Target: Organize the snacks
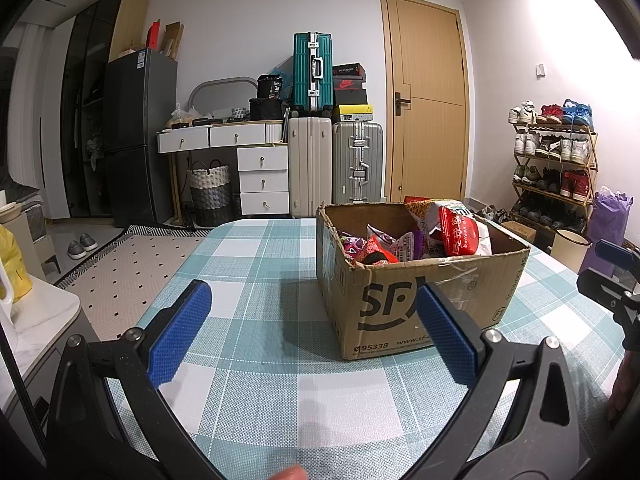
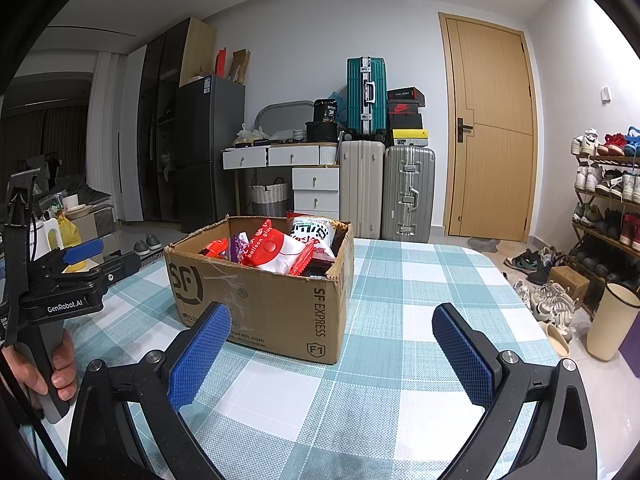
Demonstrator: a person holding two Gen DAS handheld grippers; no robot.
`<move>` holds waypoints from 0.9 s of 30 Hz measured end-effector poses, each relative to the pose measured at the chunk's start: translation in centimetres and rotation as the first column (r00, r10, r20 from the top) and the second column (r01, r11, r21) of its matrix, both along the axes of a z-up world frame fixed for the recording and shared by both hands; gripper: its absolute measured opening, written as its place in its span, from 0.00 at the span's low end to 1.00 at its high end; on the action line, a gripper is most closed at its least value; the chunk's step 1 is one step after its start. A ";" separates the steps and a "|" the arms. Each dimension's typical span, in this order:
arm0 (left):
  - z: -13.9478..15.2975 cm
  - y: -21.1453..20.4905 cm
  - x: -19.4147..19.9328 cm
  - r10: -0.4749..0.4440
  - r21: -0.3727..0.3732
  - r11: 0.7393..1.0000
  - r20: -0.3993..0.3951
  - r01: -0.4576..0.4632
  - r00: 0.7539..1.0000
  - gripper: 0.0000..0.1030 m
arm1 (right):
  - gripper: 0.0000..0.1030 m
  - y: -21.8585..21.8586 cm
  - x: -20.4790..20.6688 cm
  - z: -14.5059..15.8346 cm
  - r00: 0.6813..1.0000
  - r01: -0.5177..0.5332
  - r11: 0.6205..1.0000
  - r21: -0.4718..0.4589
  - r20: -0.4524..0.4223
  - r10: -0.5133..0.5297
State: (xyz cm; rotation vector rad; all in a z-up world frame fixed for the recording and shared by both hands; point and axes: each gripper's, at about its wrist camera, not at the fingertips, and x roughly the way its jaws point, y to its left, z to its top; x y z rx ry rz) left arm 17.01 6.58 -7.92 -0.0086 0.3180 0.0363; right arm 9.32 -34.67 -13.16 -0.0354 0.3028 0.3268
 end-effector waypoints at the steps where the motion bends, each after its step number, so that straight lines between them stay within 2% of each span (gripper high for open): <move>1: 0.0 0.0 0.0 0.000 0.000 1.000 0.000 0.000 1.000 0.99 | 1.00 -0.1 0.0 0.0 1.000 0.000 1.000 -0.001 -0.001 0.000; 27: -0.3 0.0 0.3 -0.003 0.006 1.000 -0.005 0.003 1.000 0.99 | 1.00 -0.1 0.0 -0.1 1.000 -0.004 1.000 0.000 0.005 0.004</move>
